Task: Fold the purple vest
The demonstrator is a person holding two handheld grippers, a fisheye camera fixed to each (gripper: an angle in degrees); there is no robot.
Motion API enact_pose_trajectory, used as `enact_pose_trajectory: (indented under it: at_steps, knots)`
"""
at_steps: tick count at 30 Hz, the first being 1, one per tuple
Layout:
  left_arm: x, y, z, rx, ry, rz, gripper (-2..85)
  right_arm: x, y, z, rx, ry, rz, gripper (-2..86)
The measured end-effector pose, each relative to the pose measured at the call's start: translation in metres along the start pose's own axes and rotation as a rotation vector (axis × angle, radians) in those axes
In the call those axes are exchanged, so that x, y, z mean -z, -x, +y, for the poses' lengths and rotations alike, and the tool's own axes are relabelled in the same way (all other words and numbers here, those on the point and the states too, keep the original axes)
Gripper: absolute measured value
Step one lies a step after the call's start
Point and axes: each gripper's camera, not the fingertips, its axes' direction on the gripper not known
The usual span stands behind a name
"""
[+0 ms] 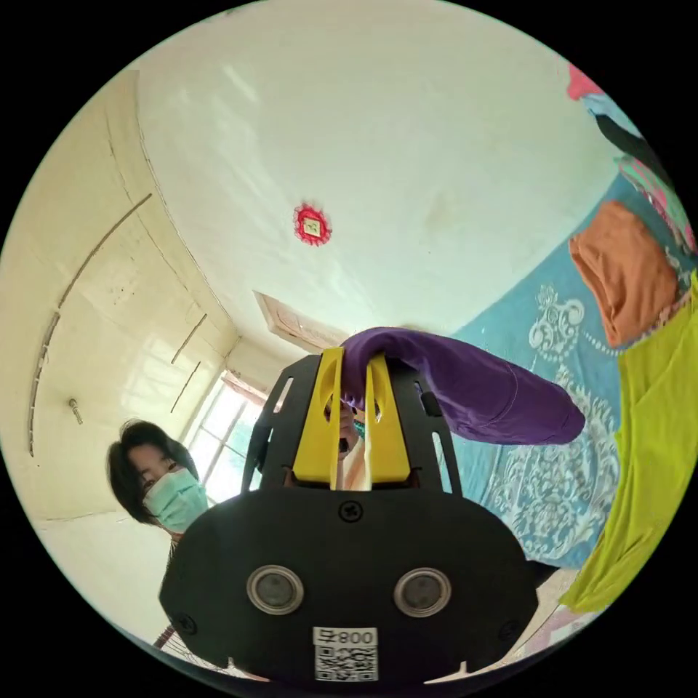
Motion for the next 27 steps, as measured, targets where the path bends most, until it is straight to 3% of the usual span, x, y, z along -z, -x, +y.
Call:
enact_pose_trajectory:
  at_steps: [4,9,14,17,21,27]
  knots:
    - [-0.138,-0.001,-0.044,-0.08,0.088,0.053,1.7,0.09,0.023,-0.058,0.126,-0.076,0.065,4.8]
    - [-0.285,0.034,-0.018,-0.031,0.254,0.082,1.7,0.204,0.011,-0.056,0.137,-0.136,0.221,5.1]
    - [-0.419,0.122,0.075,0.238,0.487,-0.017,1.6,0.317,-0.087,0.007,-0.116,-0.17,0.449,5.2]
    - [-0.458,0.152,0.107,0.367,0.531,-0.018,1.6,0.354,-0.153,0.045,-0.301,-0.159,0.517,5.0]
    - [-0.503,0.141,0.102,0.287,0.581,-0.056,1.7,0.374,-0.183,0.061,-0.297,-0.157,0.468,5.1]
    - [-0.584,0.116,0.098,0.114,0.683,-0.148,2.1,0.387,-0.178,0.048,-0.232,-0.062,0.565,6.0]
